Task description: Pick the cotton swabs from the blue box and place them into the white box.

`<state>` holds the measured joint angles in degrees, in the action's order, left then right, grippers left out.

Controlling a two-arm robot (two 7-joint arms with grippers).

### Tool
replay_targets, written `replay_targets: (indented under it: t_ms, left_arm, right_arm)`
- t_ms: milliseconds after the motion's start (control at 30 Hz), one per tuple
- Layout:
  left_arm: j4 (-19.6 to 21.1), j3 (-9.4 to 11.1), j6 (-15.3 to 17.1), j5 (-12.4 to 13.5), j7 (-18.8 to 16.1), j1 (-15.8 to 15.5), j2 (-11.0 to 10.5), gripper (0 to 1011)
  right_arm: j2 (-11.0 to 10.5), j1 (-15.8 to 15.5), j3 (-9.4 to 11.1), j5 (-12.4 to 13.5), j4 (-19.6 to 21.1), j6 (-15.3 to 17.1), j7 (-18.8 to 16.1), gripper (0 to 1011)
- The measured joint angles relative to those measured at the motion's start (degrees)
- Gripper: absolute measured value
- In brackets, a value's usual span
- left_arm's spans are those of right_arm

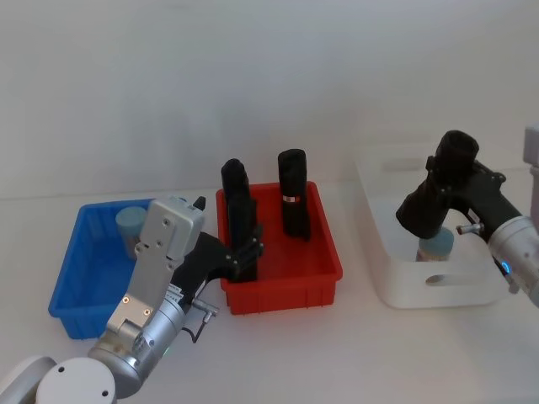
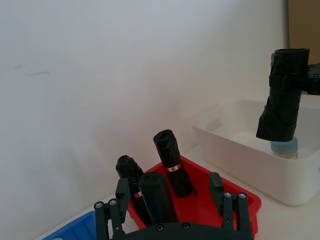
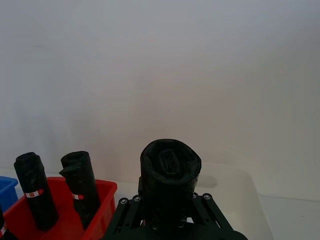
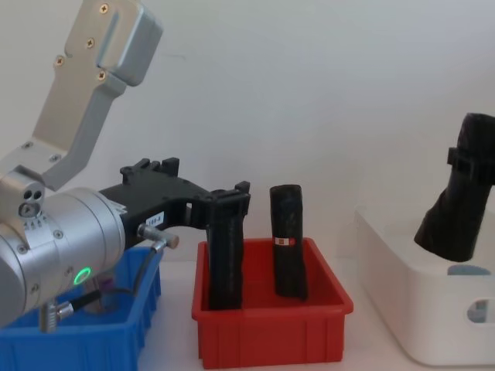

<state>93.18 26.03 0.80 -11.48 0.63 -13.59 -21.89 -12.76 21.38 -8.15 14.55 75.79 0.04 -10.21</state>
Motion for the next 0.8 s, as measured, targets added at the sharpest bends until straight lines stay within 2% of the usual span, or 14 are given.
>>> replay_targets:
  t_ms: [233, 300, 533, 633, 667, 800]
  left_arm:
    - [0.0, 0.0, 0.0, 0.0, 0.0, 0.0, 0.0, 1004]
    - [0.0, 0.0, 0.0, 0.0, 0.0, 0.0, 0.0, 1004]
    - [0.0, 0.0, 0.0, 0.0, 0.0, 0.0, 0.0, 1004]
    - [0.0, 0.0, 0.0, 0.0, 0.0, 0.0, 0.0, 1004]
    - [0.0, 0.0, 0.0, 0.0, 0.0, 0.0, 0.0, 1004]
    - [0.0, 0.0, 0.0, 0.0, 0.0, 0.0, 0.0, 1004]
  right_arm:
    - [0.8, 1.3, -0.7, 0.6, -3.2, -0.7, -2.0, 353]
    - [0.9, 1.5, -0.8, 0.6, -3.7, -0.8, -2.4, 392]
    - [1.4, 2.3, -1.2, 0.7, -5.7, -1.3, -3.7, 630]
    - [1.5, 2.4, -1.3, 0.7, -6.0, -1.4, -3.9, 687]
    - [1.5, 2.5, -1.3, 0.7, -6.1, -1.4, -4.0, 748]
    - [1.6, 2.6, -1.4, 0.7, -6.4, -1.6, -4.2, 852]
